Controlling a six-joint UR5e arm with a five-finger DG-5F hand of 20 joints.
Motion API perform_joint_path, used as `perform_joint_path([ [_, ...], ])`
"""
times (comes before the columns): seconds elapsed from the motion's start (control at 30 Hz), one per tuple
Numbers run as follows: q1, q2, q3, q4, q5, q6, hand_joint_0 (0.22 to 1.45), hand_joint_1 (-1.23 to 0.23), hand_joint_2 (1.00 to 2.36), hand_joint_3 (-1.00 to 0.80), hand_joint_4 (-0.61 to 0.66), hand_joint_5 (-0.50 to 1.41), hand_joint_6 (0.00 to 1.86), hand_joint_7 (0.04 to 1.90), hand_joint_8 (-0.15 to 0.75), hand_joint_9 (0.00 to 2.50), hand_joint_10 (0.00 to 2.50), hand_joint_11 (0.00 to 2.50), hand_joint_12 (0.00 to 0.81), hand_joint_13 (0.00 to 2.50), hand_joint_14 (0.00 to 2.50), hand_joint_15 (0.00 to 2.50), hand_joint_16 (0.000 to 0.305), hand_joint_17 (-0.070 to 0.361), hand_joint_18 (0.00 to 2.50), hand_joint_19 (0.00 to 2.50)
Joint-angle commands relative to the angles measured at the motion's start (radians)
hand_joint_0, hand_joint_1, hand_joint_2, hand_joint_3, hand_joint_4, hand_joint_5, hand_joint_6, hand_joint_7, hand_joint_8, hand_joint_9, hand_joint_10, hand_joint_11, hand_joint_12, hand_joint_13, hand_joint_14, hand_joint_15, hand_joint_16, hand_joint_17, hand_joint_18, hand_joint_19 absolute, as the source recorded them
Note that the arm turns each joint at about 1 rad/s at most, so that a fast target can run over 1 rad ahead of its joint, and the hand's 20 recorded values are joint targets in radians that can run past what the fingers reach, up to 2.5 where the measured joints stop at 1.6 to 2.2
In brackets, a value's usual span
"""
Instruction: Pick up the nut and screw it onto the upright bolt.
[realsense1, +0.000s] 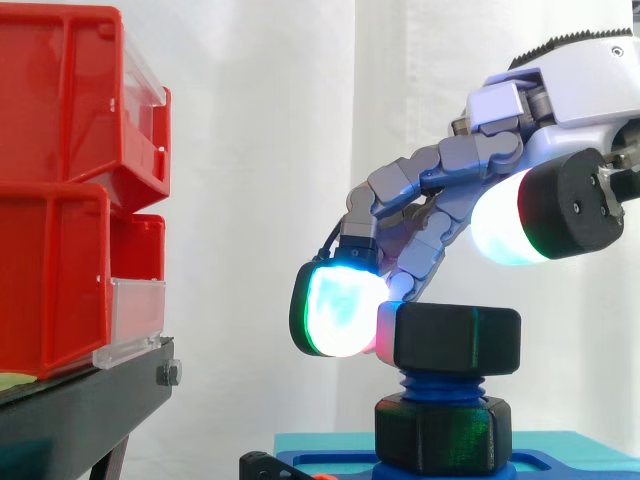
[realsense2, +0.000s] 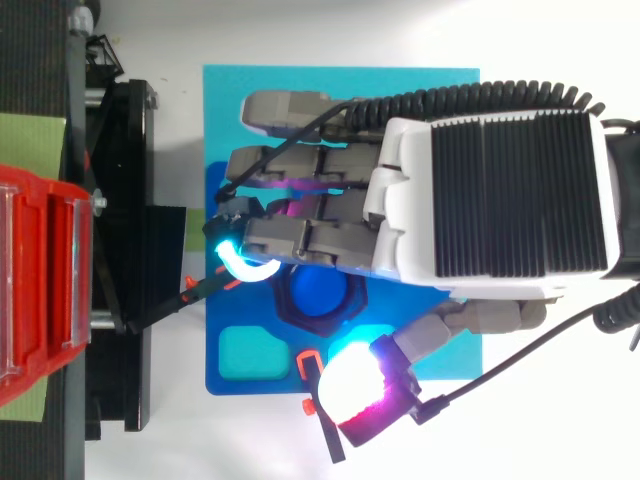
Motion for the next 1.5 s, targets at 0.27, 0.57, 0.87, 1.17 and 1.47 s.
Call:
perform_joint_path([
  [0.27, -0.016, -0.001, 0.0, 0.0, 0.001, 0.0, 0.53, -0.38, 1.0, -0.5, 0.24, -0.04, 0.5, 1.25, 0.277, 0.68, 0.0, 0.0, 0.244, 0.42, 0.0, 0.0, 0.021, 0.048, 0.03, 0.0],
  [0.57, -0.025, 0.001, 0.0, 0.0, -0.002, 0.0, 0.53, -0.38, 1.0, -0.5, 0.22, -0.02, 0.5, 1.32, 0.276, 0.72, 0.0, 0.0, 0.238, 0.44, 0.0, 0.0, 0.02, 0.046, 0.06, 0.0],
  [0.87, -0.032, 0.001, 0.011, 0.003, -0.007, 0.0, 0.54, -0.39, 1.0, -0.5, 0.22, -0.01, 0.5, 1.32, 0.283, 0.78, 0.0, 0.0, 0.235, 0.47, 0.0, 0.0, 0.02, 0.044, 0.08, 0.0],
  [1.17, -0.032, 0.001, 0.021, 0.0, -0.007, -0.003, 0.5, -0.35, 1.0, -0.5, 0.24, -0.13, 0.5, 0.85, 0.259, 0.61, 0.0, 0.0, 0.282, 0.37, 0.0, 0.0, 0.028, 0.063, 0.0, 0.0],
  [1.47, -0.02, 0.001, 0.021, 0.003, -0.005, -0.003, 0.49, -0.33, 1.0, -0.5, 0.21, -0.16, 0.5, 0.7, 0.248, 0.53, 0.0, 0.0, 0.297, 0.31, 0.0, 0.0, 0.032, 0.073, 0.0, 0.0],
])
